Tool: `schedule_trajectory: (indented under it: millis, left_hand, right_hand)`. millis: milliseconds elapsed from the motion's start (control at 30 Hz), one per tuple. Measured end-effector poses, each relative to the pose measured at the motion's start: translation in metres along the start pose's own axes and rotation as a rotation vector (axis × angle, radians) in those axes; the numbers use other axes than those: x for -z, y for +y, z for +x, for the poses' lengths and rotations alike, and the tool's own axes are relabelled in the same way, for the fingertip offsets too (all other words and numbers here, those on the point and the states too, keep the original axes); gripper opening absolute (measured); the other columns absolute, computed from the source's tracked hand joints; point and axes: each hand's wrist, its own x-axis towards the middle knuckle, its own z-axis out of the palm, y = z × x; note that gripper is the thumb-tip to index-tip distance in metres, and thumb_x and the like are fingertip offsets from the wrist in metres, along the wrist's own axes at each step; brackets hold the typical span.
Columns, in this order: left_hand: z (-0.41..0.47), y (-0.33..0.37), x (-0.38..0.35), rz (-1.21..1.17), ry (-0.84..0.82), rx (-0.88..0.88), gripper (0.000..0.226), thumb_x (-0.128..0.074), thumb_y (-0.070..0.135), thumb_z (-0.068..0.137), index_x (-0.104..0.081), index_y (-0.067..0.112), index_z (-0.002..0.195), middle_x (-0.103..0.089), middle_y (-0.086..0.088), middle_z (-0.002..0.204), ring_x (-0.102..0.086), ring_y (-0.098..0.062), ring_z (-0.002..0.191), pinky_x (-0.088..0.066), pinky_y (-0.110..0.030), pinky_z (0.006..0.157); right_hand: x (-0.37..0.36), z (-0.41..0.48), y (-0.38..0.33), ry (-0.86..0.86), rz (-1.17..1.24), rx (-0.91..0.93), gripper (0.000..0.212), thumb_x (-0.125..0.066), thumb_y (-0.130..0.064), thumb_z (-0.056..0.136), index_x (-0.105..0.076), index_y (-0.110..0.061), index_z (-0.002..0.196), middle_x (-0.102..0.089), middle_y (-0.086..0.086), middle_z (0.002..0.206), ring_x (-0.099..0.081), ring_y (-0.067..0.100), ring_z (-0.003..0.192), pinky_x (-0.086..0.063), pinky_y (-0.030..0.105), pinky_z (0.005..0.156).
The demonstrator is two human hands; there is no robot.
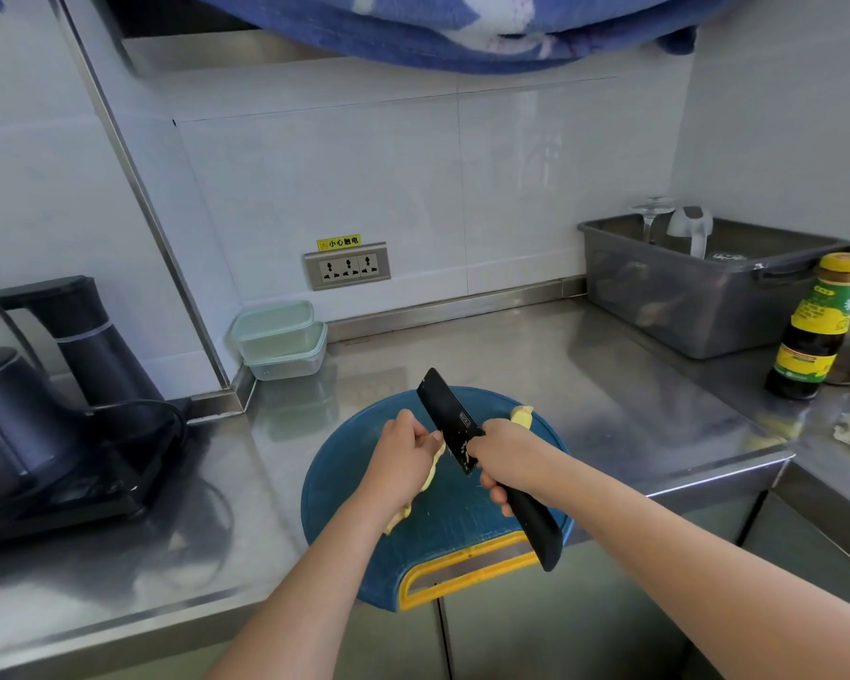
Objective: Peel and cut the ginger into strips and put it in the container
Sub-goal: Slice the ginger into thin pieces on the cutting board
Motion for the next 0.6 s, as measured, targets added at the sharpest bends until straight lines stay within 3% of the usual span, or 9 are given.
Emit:
schedule_trajectory:
  millis: [600]
  left_hand:
    - [-0.0006, 0.0005, 0.0009, 0.020, -0.006, -0.008, 0.018, -0.047, 0.034, 0.097, -0.047, 0.017, 0.091, -0.047, -0.001, 0.095, -0.045, -0.007, 0.076, -0.030, -0.022, 0.058]
  right_hand:
    - [-0.0023, -0.0016, 0.0010, -0.002, -0.027, 0.013, 0.008, -0.036, -0.018, 0.099, -0.043, -0.014, 0.100, -0.045, 0.004, 0.060, -0.040, 0.013, 0.044, -0.042, 0.022, 0.043]
